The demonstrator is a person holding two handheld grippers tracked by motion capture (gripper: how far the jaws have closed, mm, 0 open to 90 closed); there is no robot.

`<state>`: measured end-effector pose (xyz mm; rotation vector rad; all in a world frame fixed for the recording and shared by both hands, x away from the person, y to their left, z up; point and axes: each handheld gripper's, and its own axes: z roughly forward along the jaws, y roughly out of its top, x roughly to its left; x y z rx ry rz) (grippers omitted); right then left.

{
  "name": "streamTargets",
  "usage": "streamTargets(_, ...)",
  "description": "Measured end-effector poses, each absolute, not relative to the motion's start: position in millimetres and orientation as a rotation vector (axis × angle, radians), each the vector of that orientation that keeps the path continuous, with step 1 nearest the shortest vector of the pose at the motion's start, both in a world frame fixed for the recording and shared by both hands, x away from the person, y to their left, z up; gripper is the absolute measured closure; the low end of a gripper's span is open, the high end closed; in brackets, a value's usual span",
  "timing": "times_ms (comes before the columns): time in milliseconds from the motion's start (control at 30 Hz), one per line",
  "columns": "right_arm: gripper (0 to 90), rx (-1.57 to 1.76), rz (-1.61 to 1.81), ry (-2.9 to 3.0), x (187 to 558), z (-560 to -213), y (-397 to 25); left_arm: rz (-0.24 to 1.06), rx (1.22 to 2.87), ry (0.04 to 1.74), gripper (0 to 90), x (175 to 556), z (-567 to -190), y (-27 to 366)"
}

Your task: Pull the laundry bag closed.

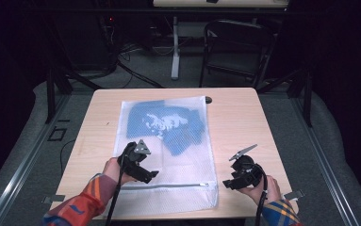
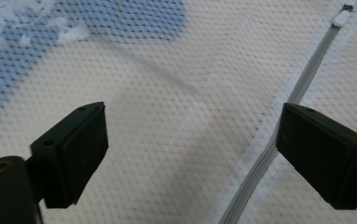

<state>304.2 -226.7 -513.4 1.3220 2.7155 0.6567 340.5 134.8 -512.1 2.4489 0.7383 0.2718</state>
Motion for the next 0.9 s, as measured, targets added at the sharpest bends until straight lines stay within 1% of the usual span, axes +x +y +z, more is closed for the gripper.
streamTargets(33, 52.1, 1.322, 0.657, 2.716, 304.2, -513.4, -226.7, 0.272, 2.449, 0.738, 13.7, 340.5, -512.1, 134.8)
streamTargets(67, 61.2, 1.294, 0.66, 2.721, 303.4, -514.8, -222.3, 0.254, 2.465, 0.718, 14.9, 340.5, -515.0, 127.3)
streamTargets(200, 74.7, 1.242, 0.699, 2.74, 303.5, -515.1, -214.8, 0.242, 2.484, 0.675, 17.1, 339.5, -517.6, 114.7)
streamTargets(233, 74.7, 1.242, 0.699, 2.74, 303.5, -515.1, -214.8, 0.242, 2.484, 0.675, 17.6, 339.5, -517.6, 114.7)
streamTargets(267, 81.6, 1.222, 0.724, 2.75, 303.4, -515.8, -211.0, 0.241, 2.486, 0.655, 19.0, 338.8, -518.3, 109.7)
streamTargets(300, 81.6, 1.222, 0.724, 2.75, 303.4, -515.8, -211.0, 0.241, 2.486, 0.655, 20.5, 338.8, -518.3, 109.7)
streamTargets(333, 87.3, 1.191, 0.726, 2.77, 303.9, -516.3, -207.7, 0.243, 2.491, 0.635, 21.8, 337.8, -519.3, 104.6)
streamTargets(367, 87.3, 1.191, 0.726, 2.77, 303.9, -516.3, -207.7, 0.243, 2.491, 0.635, 23.3, 337.8, -519.3, 104.6)
streamTargets(400, 90.0, 1.181, 0.744, 2.774, 304.3, -517.5, -203.9, 0.23, 2.501, 0.611, 24.4, 337.0, -520.4, 99.1)
streamTargets(567, 90.0, 1.167, 0.764, 2.772, 307.7, -521.0, -196.0, 0.212, 2.501, 0.575, 26.6, 336.0, -524.1, 86.1)
streamTargets(633, 90.0, 1.167, 0.769, 2.774, 309.0, -522.9, -193.9, 0.193, 2.502, 0.558, 29.6, 336.2, -525.1, 81.6)
streamTargets(733, 90.0, 1.16, 0.758, 2.785, 310.8, -524.7, -192.4, 0.188, 2.505, 0.542, 30.7, 336.1, -526.7, 76.5)
streamTargets(900, 90.0, 1.142, 0.73, 2.808, 314.9, -533.1, -186.1, 0.181, 2.512, 0.48, 37.5, 334.9, -531.6, 60.2)
